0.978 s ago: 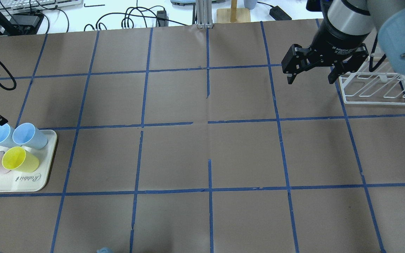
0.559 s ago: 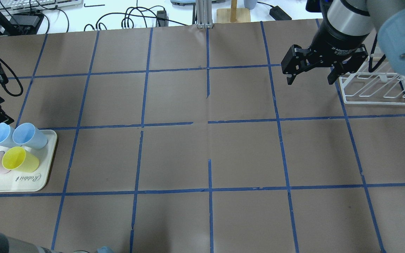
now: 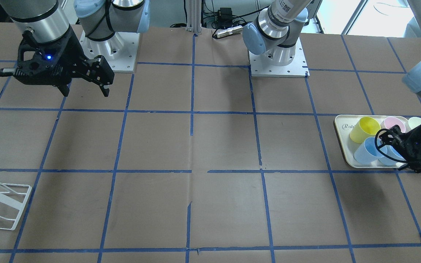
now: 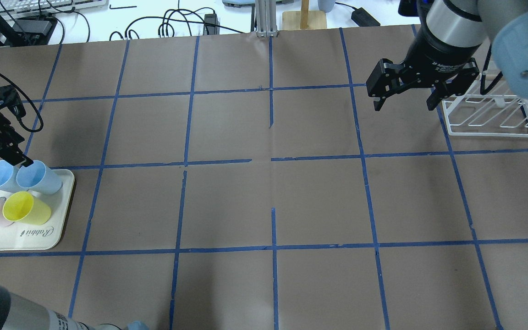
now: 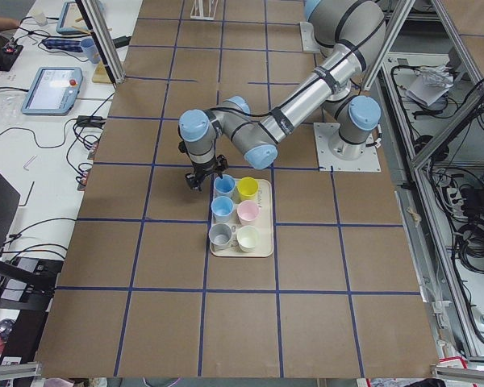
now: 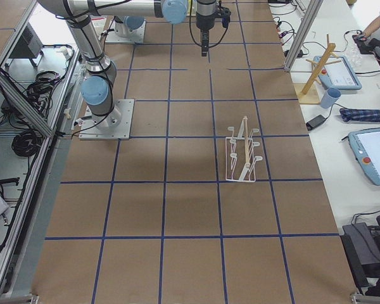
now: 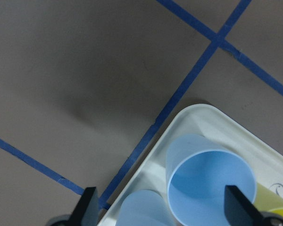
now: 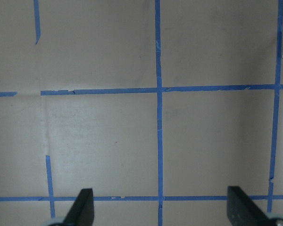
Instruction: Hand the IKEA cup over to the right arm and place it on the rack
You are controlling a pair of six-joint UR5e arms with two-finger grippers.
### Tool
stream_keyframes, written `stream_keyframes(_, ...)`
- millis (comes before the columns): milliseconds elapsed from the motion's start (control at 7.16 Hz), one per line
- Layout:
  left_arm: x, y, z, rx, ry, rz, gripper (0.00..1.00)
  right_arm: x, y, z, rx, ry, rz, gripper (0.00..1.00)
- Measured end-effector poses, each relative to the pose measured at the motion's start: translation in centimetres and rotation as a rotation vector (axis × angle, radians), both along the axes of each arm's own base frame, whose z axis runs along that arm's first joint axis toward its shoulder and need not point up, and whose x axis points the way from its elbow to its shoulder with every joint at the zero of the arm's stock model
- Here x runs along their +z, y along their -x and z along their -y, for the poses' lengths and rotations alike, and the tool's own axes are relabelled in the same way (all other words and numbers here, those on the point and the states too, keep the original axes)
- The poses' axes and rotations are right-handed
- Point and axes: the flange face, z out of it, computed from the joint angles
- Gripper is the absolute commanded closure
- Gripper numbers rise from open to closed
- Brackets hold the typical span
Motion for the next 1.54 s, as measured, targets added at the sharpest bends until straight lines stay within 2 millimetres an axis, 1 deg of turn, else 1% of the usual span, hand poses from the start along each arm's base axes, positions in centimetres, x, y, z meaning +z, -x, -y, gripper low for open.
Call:
stream_keyframes(419,-1.4,-0.2,0.1,-0.001,-0.028,-0.007,0.10,0.0,0.0,0.0,0.000,0.000,0.001,0.00)
stream_keyframes(699,-2.4,-0.3,0.1,-0.001,-0.048,-0.016,0.13,-0.1,0.0,0.0,0.000,-0.001,0.002,0.00)
stream_keyframes(978,-3.3,-0.7,0.0,-0.002,-0.073,-0.008,0.14,-0.1,0.0,0.0,0.001,-0.001,0.002,0.00)
stream_keyframes(1118,-3.8,-1.3,-0.2,0.007,-0.083,-0.008,0.28,-0.1,0.0,0.0,0.001,-0.001,0.002,0.00)
stream_keyframes(1257,-4.4,-2.2,-0.6,0.022,-0.093,-0.013,0.66,-0.1,0.0,0.0,0.001,-0.001,0.002,0.00)
stream_keyframes(1397,-4.8,-2.7,-0.9,0.033,-0.101,-0.018,0.81,-0.1,0.0,0.0,0.001,-0.001,0.002,0.00)
stream_keyframes(1537,-5.1,-2.8,-1.0,0.036,-0.107,-0.023,0.87,-0.1,0.0,0.0,0.001,-0.001,0.002,0.00)
